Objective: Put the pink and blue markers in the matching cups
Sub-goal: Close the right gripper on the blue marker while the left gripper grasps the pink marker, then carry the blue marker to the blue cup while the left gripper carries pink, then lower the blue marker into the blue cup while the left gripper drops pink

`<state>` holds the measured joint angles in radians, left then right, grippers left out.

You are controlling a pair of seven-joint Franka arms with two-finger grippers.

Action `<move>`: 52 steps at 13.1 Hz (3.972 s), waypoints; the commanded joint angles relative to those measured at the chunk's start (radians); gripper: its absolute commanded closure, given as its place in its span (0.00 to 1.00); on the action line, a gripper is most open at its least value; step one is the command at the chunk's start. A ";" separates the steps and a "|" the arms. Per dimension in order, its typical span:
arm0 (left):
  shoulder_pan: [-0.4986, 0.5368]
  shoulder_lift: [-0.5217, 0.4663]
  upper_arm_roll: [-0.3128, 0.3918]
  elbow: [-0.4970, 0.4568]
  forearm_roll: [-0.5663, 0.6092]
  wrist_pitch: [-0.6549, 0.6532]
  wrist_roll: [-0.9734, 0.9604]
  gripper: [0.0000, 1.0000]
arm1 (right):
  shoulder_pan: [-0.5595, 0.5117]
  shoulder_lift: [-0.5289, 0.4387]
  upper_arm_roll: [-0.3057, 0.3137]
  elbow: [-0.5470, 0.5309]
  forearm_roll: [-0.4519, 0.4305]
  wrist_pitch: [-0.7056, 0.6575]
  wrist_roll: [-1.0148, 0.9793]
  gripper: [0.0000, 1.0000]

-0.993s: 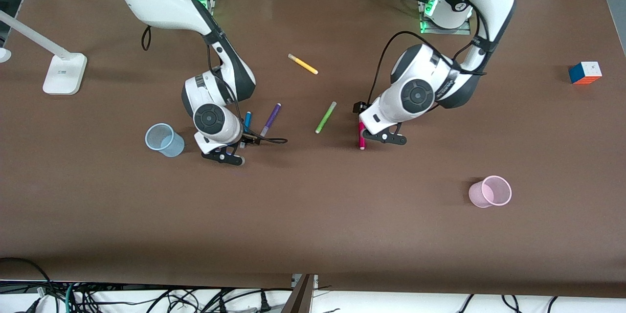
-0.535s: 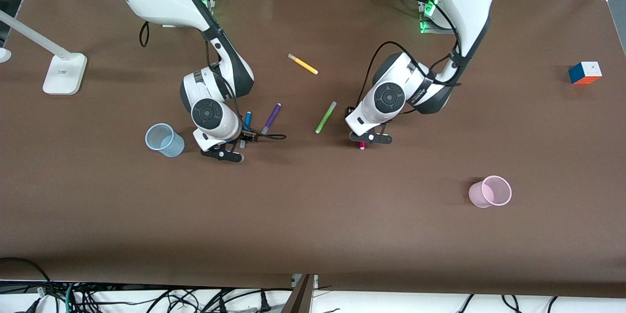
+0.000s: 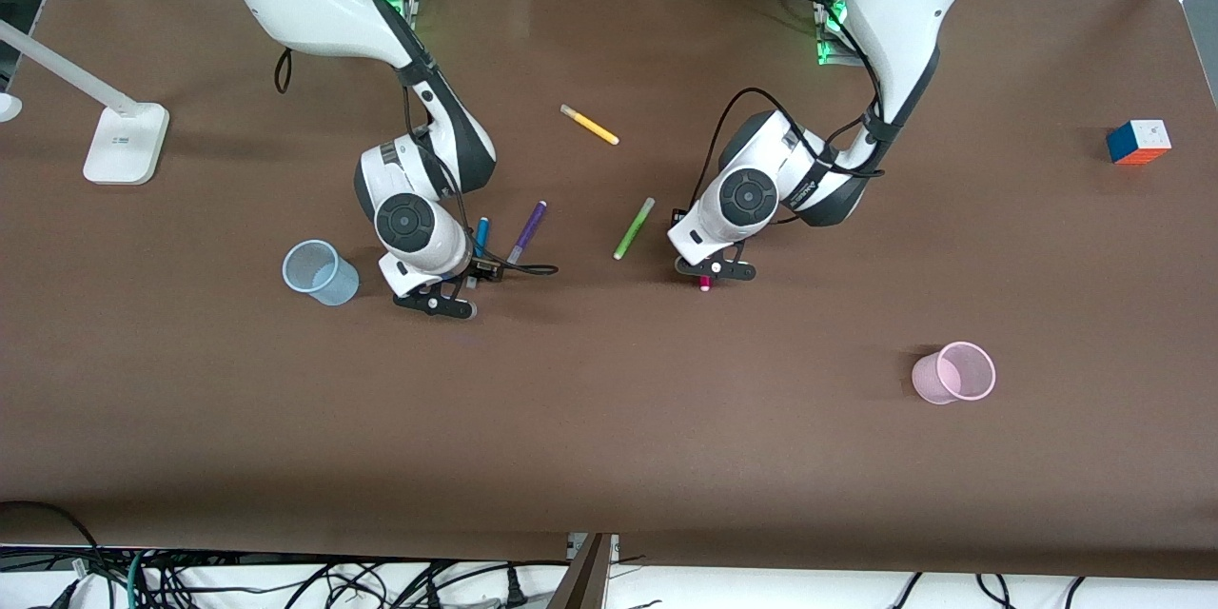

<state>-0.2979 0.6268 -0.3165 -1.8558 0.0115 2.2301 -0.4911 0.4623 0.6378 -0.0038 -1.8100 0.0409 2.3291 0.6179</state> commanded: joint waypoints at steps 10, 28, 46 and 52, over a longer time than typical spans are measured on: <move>-0.009 0.016 0.002 0.003 0.031 -0.041 -0.043 1.00 | -0.016 -0.075 -0.063 0.034 -0.006 -0.019 -0.234 1.00; 0.177 0.021 0.120 0.429 0.507 -0.831 0.587 1.00 | -0.119 -0.253 -0.324 0.120 0.407 -0.381 -1.831 1.00; 0.072 0.280 0.189 0.526 1.285 -0.860 0.921 1.00 | -0.338 -0.118 -0.335 0.090 0.886 -0.683 -2.632 1.00; 0.069 0.271 0.186 0.549 1.265 -0.865 0.973 0.03 | -0.376 -0.106 -0.335 0.057 0.889 -0.729 -2.650 1.00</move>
<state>-0.2232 0.8904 -0.1297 -1.3466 1.2727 1.3822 0.4222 0.1077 0.5399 -0.3444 -1.7298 0.8932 1.6172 -2.0048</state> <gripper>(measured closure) 0.414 0.833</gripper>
